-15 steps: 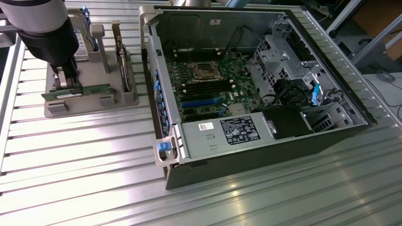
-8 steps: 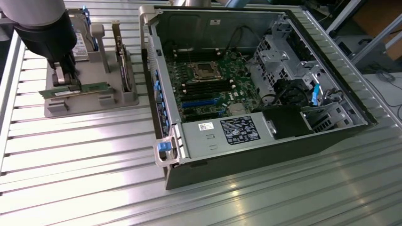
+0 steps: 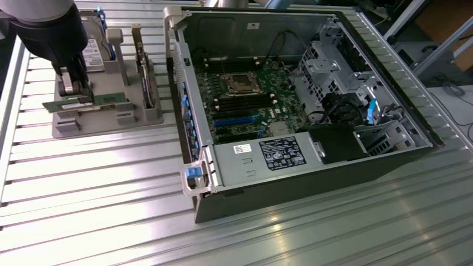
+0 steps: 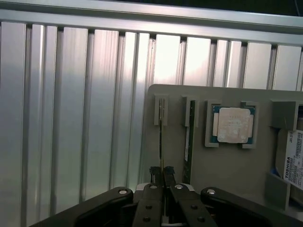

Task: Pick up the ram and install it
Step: 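Pick up the ram and move it above insertion slot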

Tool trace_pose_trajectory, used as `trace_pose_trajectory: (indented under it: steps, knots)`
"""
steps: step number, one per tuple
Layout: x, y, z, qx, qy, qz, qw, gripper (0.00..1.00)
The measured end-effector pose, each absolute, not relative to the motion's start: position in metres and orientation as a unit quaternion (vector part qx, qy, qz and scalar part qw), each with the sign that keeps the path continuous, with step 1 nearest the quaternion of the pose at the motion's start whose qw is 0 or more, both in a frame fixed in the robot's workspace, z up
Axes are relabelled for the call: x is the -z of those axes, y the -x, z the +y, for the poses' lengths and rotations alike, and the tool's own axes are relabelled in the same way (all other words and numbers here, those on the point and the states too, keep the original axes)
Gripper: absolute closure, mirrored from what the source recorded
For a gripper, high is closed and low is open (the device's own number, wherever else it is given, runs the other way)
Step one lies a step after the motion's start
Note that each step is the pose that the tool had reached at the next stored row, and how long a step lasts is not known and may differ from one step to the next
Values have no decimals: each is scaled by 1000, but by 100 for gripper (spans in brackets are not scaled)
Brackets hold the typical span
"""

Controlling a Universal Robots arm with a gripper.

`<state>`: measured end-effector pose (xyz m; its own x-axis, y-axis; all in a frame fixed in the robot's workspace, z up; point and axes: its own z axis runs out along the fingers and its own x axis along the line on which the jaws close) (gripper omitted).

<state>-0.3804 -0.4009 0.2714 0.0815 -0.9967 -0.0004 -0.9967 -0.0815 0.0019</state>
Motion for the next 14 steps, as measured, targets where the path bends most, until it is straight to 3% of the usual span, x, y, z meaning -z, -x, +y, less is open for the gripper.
trace_pose_trajectory:
  steps: [14]
  knots:
    - [-290,380,-401,1,-735,-678,1,87]
